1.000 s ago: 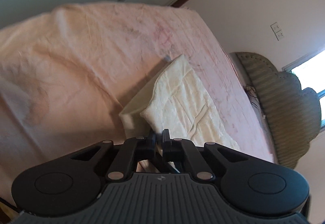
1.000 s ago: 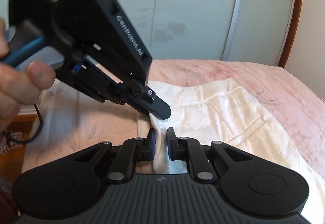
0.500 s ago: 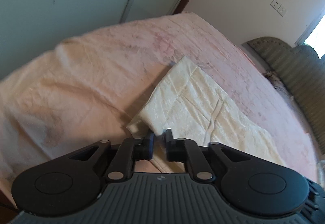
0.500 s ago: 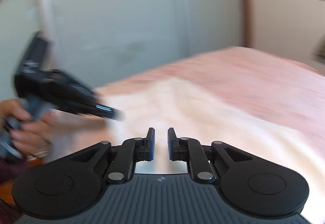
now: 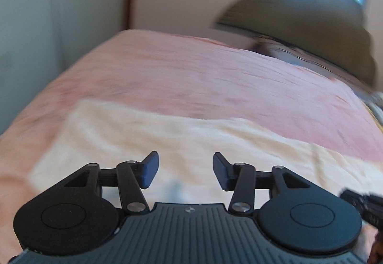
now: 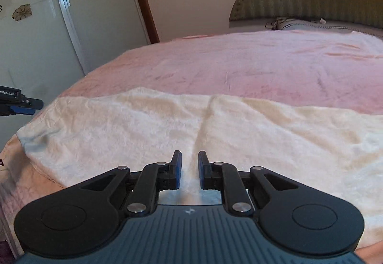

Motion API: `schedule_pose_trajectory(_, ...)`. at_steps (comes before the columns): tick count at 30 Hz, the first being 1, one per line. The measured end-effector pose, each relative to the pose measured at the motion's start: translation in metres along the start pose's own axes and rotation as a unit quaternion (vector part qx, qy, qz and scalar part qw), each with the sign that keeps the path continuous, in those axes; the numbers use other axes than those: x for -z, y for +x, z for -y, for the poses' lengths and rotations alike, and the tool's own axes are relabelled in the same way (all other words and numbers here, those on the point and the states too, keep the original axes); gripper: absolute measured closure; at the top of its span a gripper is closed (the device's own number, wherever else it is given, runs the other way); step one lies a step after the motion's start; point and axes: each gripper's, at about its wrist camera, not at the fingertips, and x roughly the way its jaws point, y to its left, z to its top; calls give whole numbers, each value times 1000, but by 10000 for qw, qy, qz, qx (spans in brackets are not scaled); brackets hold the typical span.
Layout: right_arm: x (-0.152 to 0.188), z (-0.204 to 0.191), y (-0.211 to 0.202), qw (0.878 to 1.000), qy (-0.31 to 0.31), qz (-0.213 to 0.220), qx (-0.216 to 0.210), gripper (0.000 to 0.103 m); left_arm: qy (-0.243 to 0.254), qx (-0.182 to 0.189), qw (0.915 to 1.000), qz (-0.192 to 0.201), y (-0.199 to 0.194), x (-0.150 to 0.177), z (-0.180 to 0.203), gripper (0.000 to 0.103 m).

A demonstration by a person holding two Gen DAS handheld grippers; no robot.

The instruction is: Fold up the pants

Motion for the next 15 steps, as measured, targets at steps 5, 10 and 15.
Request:
schedule_pose_trajectory(5,4,36,-23,9977,305,-9,610,88,1006,671,9926,-126,42,20,86,36)
schedule_pose_trajectory(10,32,70,-59,9941,705,142,813,87,1341,702,9850,-826,85,55,111,37)
schedule_pose_trajectory(15,44,123,-115,9695,1508,653,1821,86,1453,932,9837,-497,74,45,139,36)
